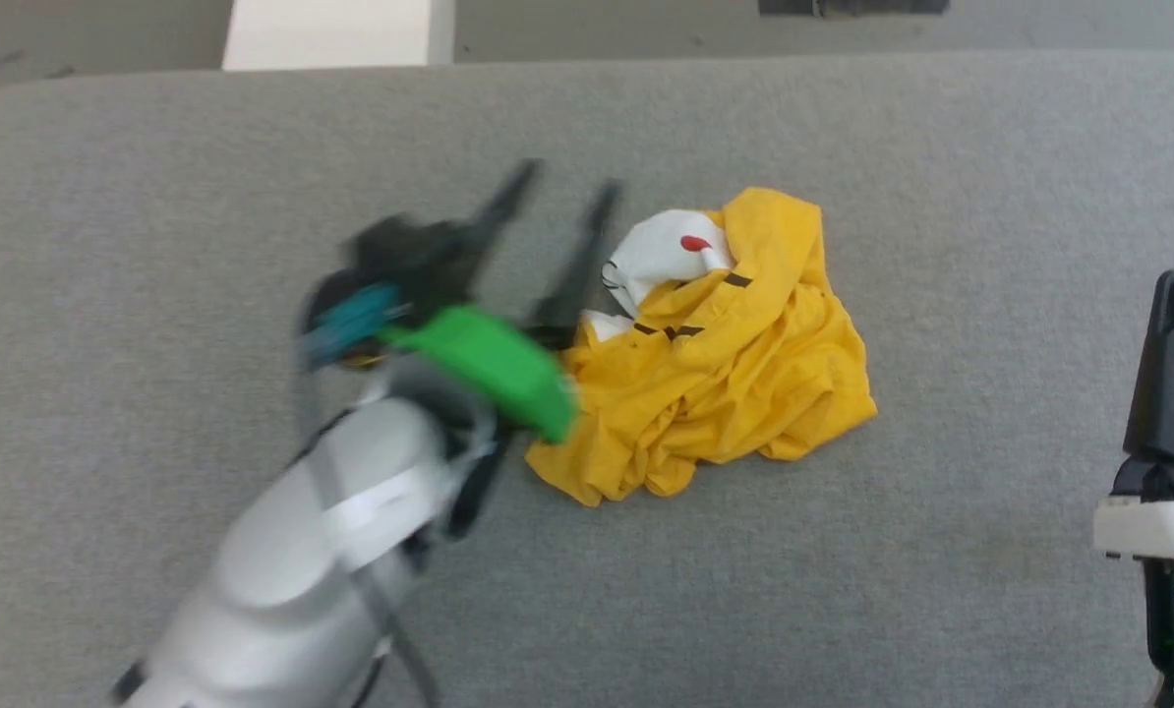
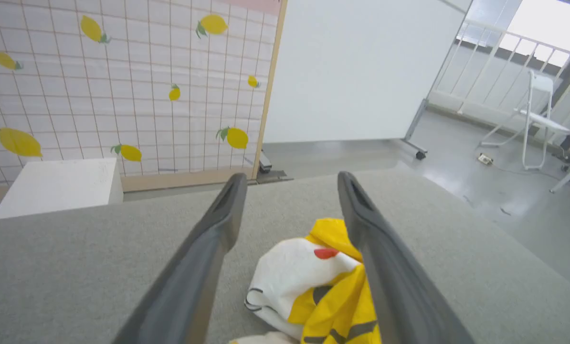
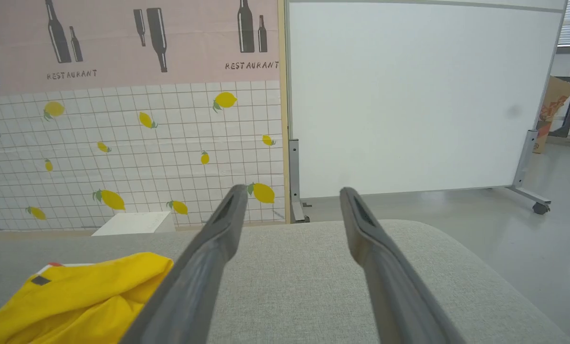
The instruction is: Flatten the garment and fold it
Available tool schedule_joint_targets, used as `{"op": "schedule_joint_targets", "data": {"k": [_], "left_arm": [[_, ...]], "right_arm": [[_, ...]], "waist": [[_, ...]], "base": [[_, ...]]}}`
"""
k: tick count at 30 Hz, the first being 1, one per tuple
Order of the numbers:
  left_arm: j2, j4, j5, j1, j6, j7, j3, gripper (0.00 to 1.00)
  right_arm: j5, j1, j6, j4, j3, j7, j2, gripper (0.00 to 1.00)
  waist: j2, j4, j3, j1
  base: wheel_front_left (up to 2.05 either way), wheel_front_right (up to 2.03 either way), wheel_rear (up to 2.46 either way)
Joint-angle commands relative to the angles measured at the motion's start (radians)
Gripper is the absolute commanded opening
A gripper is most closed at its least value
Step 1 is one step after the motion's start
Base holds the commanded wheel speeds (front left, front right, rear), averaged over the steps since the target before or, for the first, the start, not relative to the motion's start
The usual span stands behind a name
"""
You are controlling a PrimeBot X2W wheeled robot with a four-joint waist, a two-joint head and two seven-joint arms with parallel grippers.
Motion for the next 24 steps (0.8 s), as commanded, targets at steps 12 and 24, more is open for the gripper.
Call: {"op": "schedule_joint_targets", "data": {"k": [12, 24], "left_arm": [[0.098, -0.337, 0.209, 0.515, 0.089, -0.093, 0.489, 1.00], [-0.102, -0.352, 0.401, 0.666, -0.097, -0.093, 0.685, 1.00]], "right_arm": [[0.017, 0.088, -0.002, 0.044, 0.035, 0.001, 0.000, 1.00], [0.009, 0.076, -0.002, 0.061, 0.093, 0.041, 0.000, 1.00]], "waist": [[-0.0001, 0.075, -0.073, 0.0000], [-0.0001, 0.111, -0.050, 0.0000]], "base": [[0.00, 0.00, 0.00], [0.00, 0.00, 0.00]]}}
